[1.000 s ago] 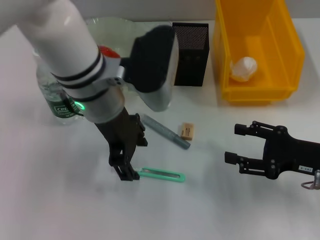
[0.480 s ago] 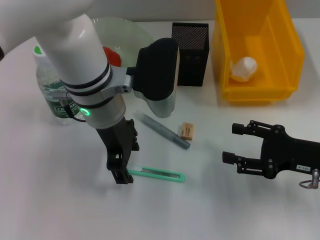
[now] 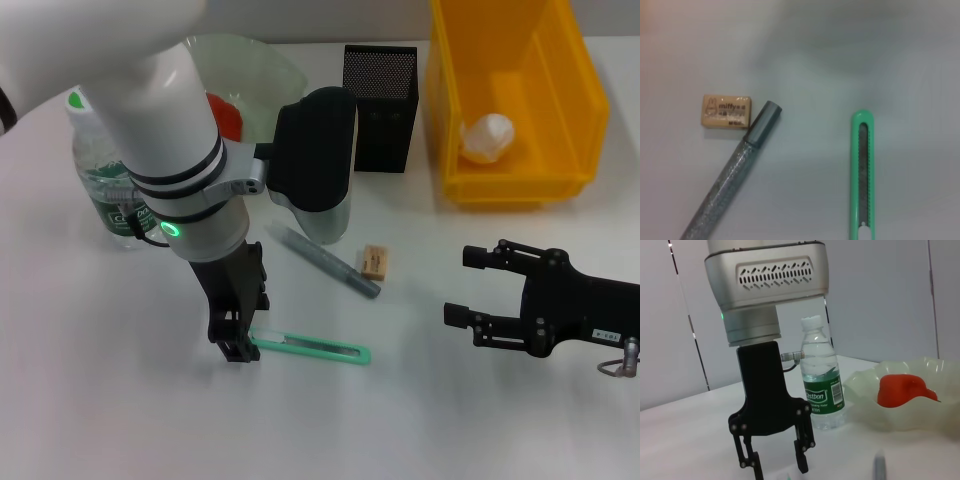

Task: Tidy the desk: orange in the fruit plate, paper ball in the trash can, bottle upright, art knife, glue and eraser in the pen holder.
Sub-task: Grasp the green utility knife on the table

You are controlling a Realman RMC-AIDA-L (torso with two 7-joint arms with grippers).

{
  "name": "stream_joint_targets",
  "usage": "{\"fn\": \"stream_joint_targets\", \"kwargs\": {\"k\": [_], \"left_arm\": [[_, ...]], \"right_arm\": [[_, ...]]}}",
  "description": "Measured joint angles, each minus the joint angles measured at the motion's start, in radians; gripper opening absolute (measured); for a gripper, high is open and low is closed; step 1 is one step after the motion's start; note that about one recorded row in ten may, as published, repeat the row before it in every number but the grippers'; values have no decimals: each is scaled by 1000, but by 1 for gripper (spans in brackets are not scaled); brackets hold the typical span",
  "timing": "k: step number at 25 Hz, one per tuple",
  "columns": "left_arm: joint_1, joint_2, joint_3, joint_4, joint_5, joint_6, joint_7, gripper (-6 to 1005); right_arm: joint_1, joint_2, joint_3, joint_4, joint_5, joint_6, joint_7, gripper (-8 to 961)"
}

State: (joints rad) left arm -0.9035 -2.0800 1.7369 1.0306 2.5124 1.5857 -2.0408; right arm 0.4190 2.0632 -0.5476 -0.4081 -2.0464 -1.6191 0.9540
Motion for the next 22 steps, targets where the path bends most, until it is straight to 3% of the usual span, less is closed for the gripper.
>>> {"fn": "stream_joint_targets", "kwargs": {"k": [22], "left_arm": [[-9, 0, 33, -40, 15, -29, -1, 447]], "right_arm": [[5, 0, 0, 0, 2, -2, 0, 786]]}}
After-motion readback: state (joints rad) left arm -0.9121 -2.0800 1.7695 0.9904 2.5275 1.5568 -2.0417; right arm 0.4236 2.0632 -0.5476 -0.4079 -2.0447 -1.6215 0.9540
